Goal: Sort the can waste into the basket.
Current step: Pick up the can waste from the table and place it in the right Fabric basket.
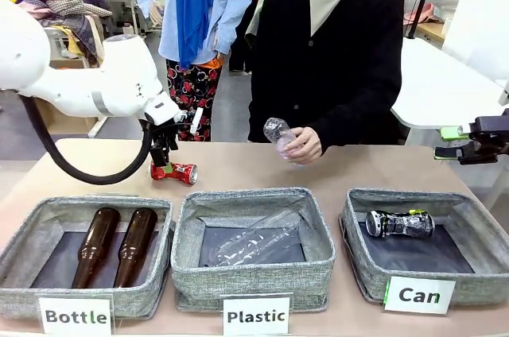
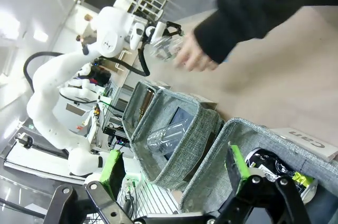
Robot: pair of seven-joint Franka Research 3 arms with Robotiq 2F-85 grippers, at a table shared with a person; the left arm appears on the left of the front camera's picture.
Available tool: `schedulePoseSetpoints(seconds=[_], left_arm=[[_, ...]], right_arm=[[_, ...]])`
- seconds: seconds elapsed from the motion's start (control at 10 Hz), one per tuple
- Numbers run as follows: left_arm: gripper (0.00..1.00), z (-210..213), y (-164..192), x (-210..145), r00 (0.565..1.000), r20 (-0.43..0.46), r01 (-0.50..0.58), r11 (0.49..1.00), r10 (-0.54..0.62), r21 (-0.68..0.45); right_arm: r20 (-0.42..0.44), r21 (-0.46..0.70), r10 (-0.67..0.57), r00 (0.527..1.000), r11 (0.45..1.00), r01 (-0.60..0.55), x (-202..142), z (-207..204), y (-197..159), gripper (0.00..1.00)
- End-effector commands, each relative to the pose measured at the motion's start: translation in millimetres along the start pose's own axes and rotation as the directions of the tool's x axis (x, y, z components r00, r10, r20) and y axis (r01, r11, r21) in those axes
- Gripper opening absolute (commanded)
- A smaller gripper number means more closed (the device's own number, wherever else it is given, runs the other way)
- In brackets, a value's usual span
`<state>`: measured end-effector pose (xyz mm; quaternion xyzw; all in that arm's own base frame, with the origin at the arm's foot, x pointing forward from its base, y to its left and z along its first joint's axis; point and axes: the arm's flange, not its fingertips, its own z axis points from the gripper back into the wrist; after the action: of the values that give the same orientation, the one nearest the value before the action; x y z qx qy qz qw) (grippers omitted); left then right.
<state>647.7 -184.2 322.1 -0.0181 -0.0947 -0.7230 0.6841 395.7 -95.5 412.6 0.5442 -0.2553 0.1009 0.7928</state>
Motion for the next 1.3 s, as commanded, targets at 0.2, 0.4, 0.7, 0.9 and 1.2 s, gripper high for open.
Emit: schedulePoseSetpoints(seconds=[0.2, 0.4, 0.7, 0.9, 1.2], left_arm=[[1.00, -9.4, 1.7, -6.9, 0.999, -0.030, -0.030, 0.997, 0.028, -0.072], [1.00, -13.2, 2.3, -5.3, 0.999, -0.035, -0.040, 0.993, 0.036, -0.110], [0.00, -13.3, -1.9, -5.1, 0.998, -0.031, -0.051, 0.991, 0.047, -0.126], [0.00, -12.8, -2.5, -4.0, 0.998, -0.037, -0.063, 0.990, 0.059, -0.123], [0.00, -2.3, -8.5, -4.8, 0.997, -0.031, -0.070, 0.993, 0.067, -0.092]], right_arm=[[0.001, -0.014, 0.021, 1.000, 1.000, -0.021, -2.7, -0.2, 1.2, 1.00], [0.001, -0.014, 0.021, 1.000, 1.000, -0.021, -2.7, -0.2, 1.2, 1.00], [0.001, -0.014, 0.021, 1.000, 1.000, -0.021, -2.7, -0.2, 1.2, 1.00], [0.001, -0.014, 0.021, 1.000, 1.000, -0.021, -2.7, -0.2, 1.2, 1.00], [0.001, -0.014, 0.021, 1.000, 1.000, -0.021, -2.7, -0.2, 1.2, 1.00]])
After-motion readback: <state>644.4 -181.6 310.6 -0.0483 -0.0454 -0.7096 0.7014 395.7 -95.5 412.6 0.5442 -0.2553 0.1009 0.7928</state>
